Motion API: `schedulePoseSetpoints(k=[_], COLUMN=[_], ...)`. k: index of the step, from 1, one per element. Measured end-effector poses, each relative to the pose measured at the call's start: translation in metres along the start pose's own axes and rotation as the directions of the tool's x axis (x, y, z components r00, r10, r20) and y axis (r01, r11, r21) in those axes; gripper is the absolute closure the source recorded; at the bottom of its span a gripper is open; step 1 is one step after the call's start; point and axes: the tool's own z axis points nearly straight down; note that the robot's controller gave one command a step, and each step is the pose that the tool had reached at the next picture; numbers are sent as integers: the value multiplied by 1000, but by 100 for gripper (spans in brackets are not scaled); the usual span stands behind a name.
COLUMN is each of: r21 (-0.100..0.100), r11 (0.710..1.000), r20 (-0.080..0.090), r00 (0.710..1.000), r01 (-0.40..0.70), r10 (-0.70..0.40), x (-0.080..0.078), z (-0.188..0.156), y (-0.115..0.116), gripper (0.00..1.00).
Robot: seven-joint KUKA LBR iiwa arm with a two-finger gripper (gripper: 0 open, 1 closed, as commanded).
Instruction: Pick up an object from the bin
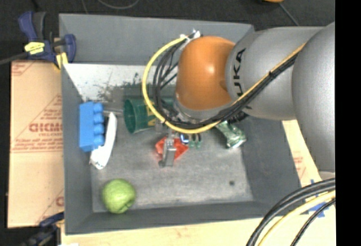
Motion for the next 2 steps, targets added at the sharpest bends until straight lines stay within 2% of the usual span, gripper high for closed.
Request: schedulePoseSetpoints(k=[1, 2], r21=[-1, -5], r11=[997, 1000], r20=[15, 15], r00=[997, 1000], r01=[73, 20], r10=[-73, -20], x=[8, -14], z=[27, 60], y=[-24, -53], gripper=[0, 0])
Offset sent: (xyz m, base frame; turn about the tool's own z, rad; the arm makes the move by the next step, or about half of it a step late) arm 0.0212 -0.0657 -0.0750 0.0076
